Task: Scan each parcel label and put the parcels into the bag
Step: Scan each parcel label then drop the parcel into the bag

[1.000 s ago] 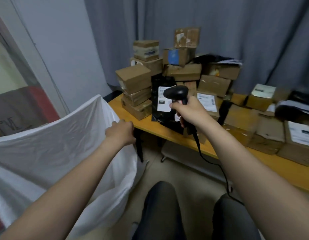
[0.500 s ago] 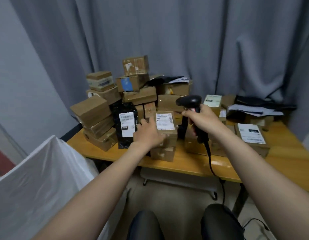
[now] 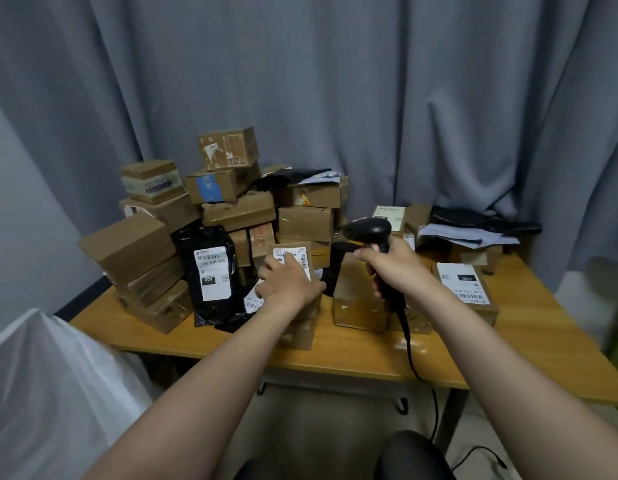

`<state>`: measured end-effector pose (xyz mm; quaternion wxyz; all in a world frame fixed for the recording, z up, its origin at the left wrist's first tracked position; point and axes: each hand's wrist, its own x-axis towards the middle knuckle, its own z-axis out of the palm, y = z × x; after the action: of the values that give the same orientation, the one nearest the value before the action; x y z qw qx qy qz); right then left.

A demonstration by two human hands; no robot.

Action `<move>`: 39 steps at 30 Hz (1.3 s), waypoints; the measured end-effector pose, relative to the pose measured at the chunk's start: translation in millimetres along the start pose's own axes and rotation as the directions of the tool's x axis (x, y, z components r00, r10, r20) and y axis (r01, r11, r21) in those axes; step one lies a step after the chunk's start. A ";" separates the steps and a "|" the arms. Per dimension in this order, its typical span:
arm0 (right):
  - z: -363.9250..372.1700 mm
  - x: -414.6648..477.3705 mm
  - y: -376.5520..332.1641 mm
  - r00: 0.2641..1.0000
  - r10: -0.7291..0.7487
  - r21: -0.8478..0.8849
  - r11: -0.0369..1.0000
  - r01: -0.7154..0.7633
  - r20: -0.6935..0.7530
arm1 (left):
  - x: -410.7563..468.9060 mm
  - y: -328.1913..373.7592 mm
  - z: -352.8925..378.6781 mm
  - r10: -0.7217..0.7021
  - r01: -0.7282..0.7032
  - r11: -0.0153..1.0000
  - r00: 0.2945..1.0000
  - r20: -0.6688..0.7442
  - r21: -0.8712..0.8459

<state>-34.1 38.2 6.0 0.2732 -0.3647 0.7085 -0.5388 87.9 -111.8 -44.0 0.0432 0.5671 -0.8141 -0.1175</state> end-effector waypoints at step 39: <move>18.9 5.6 -15.9 0.964 -0.130 0.205 0.962 0.179 -0.231 | -39.7 -43.6 -67.4 0.355 -0.081 0.317 0.934 0.039 -0.945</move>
<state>-19.1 20.5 16.3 0.1911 -0.3256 0.6379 -0.6712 155.5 -98.7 13.3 0.2749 0.3060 -0.6685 -0.6196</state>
